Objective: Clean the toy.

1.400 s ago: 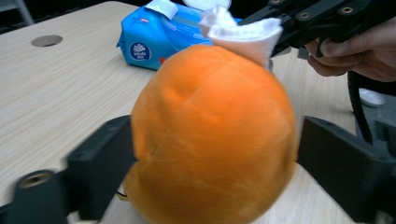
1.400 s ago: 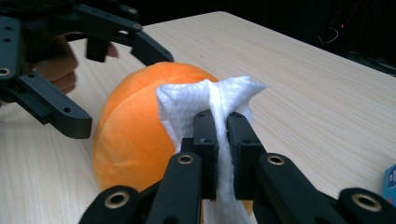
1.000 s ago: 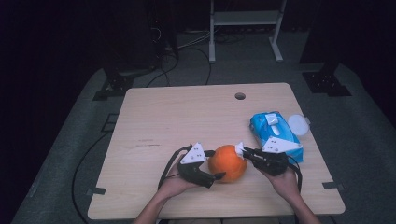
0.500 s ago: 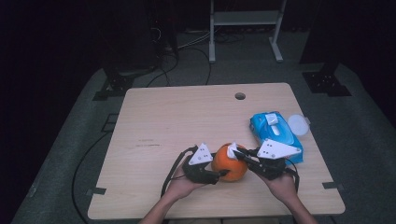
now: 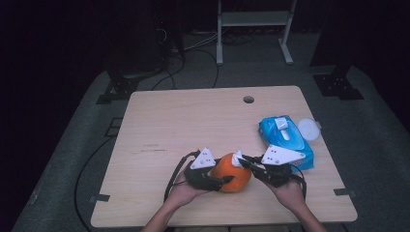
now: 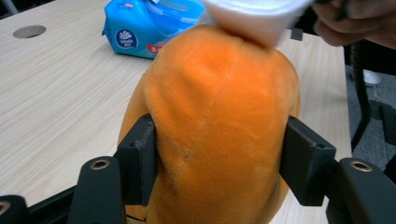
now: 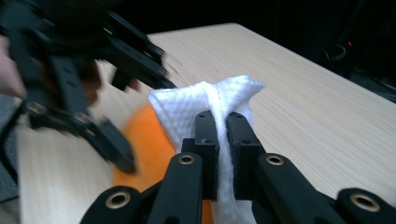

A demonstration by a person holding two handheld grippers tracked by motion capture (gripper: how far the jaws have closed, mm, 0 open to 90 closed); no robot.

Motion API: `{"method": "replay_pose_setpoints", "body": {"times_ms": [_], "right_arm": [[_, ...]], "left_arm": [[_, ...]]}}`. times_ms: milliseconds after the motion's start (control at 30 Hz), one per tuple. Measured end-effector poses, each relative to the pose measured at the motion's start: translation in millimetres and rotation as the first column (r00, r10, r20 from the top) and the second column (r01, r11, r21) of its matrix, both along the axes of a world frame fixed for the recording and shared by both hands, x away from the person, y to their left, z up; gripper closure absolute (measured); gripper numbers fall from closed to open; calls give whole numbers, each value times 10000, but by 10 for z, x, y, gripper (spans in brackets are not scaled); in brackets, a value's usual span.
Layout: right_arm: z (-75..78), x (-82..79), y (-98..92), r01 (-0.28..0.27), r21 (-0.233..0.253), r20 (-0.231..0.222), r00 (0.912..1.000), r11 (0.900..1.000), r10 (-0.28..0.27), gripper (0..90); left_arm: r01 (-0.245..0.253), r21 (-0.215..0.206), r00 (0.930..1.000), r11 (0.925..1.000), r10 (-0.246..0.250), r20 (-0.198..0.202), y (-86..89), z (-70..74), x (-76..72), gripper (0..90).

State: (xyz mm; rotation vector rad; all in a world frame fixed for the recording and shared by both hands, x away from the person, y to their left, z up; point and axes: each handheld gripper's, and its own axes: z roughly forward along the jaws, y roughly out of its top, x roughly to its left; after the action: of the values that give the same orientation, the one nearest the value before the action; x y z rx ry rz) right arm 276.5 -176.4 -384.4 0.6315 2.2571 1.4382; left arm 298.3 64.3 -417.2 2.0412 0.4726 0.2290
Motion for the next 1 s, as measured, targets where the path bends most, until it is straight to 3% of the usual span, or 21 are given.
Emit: {"method": "replay_pose_setpoints", "body": {"times_ms": [100, 200, 333, 433, 533, 667, 833, 1000], "right_arm": [[35, -39, 86, -534, -37, 40, 9986, 9986, 534, 833], [39, -63, 140, -638, -358, 139, 9978, 9973, 643, 833], [-8, 9, -59, -65, -201, -41, 10000, 9998, 64, 833], [-97, 23, -219, 387, -356, -306, 9987, 9986, -398, 833], [-130, -40, -218, 331, -306, -330, 9989, 9990, -341, 833], [-36, -115, -51, -260, -414, -18, 9997, 9988, 260, 833], [13, -28, 47, -373, -425, 113, 9992, 9984, 378, 833], [-16, 96, -100, 259, -288, -76, 9996, 9992, -262, 833]], "left_arm": [[-89, -104, 10000, 9999, 89, -30, -51, -23, -1, 353], [-183, -119, 9998, 9998, 181, -94, -31, -28, 8, 354], [-567, -530, 9969, 9970, 536, -581, 56, -53, 69, 348], [-676, -738, 9951, 9950, 619, -767, 83, -67, 104, 341], [-634, -594, 9971, 9962, 608, -457, 3, -63, 59, 334], [-407, -297, 9991, 9987, 410, 81, -93, -57, -21, 326], [155, 397, 9957, 9991, -190, 903, -177, -83, -139, 320], [149, 83, 9975, 9999, -154, 693, -151, -106, -99, 311]]}}
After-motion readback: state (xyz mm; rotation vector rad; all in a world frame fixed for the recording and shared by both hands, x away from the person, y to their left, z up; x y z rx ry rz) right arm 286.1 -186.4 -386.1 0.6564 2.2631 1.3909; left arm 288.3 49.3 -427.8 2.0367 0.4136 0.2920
